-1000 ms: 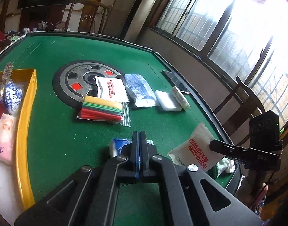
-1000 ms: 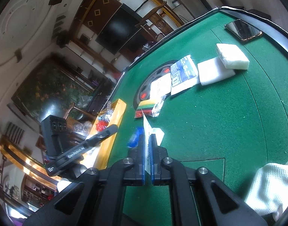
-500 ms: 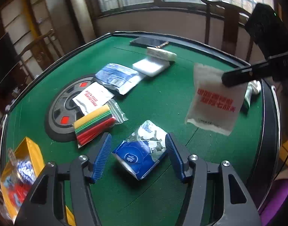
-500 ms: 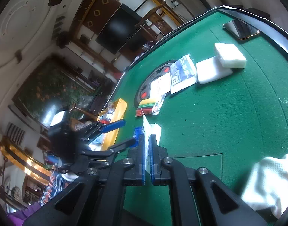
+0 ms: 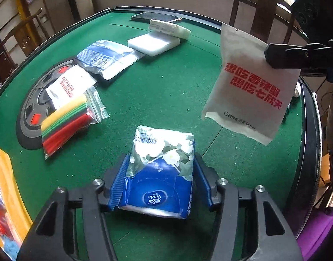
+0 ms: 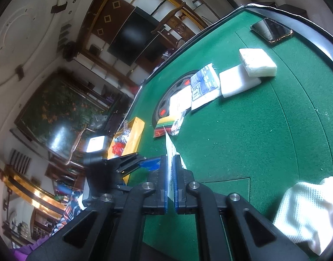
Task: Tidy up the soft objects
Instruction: 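Carry the blue tissue pack into the box while the right tool carries the white bag there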
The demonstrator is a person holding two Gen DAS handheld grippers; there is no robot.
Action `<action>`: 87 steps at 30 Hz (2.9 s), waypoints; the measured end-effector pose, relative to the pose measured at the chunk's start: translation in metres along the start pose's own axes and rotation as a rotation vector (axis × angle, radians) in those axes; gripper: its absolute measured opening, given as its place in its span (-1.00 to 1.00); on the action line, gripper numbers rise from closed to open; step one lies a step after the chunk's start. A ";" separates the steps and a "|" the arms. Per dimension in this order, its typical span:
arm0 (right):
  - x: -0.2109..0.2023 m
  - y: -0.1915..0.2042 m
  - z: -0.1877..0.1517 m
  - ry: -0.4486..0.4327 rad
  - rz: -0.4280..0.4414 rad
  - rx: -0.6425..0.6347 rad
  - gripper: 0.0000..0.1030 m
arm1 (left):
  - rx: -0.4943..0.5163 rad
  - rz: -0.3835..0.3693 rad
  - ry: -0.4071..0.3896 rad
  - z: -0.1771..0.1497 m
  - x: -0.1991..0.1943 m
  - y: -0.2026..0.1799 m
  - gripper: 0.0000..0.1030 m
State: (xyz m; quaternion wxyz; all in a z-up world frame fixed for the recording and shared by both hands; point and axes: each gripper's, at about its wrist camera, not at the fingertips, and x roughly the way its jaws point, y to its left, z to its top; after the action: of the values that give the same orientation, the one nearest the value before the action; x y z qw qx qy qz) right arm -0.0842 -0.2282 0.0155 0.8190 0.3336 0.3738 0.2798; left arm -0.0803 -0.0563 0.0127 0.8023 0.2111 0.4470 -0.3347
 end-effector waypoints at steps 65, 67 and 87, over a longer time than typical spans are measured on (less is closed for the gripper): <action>0.293 0.197 -0.074 0.576 0.014 -0.295 -0.90 | -1.175 0.345 -0.349 -0.266 -0.162 0.203 0.13; 0.299 0.193 -0.072 0.581 -0.032 -0.298 -0.92 | -1.177 0.360 -0.392 -0.272 -0.174 0.198 0.15; 0.311 0.236 -0.106 0.519 -0.319 -0.714 -0.57 | -1.205 0.451 -0.455 -0.302 -0.204 0.187 0.27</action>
State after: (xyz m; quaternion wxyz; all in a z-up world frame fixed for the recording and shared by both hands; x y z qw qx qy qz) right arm -0.0428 0.1747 0.0087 0.7948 -0.1115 0.4931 0.3356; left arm -0.1947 0.3358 0.0406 0.9039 -0.2601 0.3205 0.1121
